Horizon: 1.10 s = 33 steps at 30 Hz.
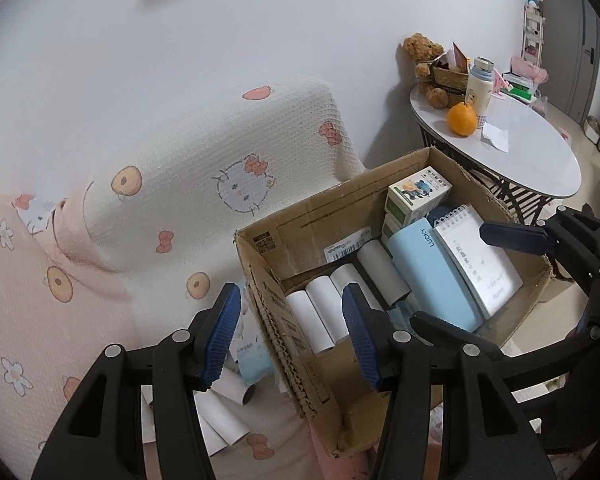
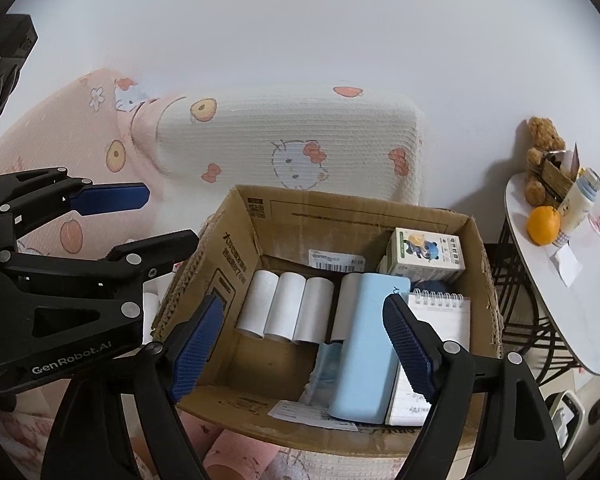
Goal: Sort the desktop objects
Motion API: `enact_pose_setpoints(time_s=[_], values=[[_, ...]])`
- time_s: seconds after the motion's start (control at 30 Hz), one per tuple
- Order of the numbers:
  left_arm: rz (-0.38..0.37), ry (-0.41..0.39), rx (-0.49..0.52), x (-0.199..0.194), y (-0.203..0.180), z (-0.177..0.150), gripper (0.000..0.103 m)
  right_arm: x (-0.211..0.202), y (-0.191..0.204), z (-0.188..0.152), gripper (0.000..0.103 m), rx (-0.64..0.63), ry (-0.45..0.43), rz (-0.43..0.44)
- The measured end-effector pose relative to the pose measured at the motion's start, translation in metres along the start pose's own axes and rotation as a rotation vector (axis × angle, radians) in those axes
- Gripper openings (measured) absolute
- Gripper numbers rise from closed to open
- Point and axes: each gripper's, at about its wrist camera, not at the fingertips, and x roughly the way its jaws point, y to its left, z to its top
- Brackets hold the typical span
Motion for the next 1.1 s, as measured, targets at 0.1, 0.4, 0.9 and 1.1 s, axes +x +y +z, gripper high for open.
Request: enact_pose_setpoints(time_s=[0.1, 0.4, 0.9, 1.1], values=[[0.013, -0.002, 0.013, 0.0004, -0.0039, 0.0021, 0.057, 0.0, -0.0037, -0.0016, 0.081, 0.009, 0.0, 0.002], [0.02, 0.006, 0.025, 0.0018, -0.0086, 0.0036, 0.057, 0.0017, -0.0085, -0.0042, 0.081, 0.018, 0.004, -0.001], [0.047, -0.001, 0.037, -0.001, -0.0071, 0.003, 0.057, -0.0018, -0.0015, -0.0034, 0.081, -0.003, -0.004, -0.017], [0.044, 0.002, 0.039, -0.0013, -0.0071, 0.0025, 0.057, -0.0013, 0.0006, -0.0026, 0.081, -0.01, 0.001, -0.021]])
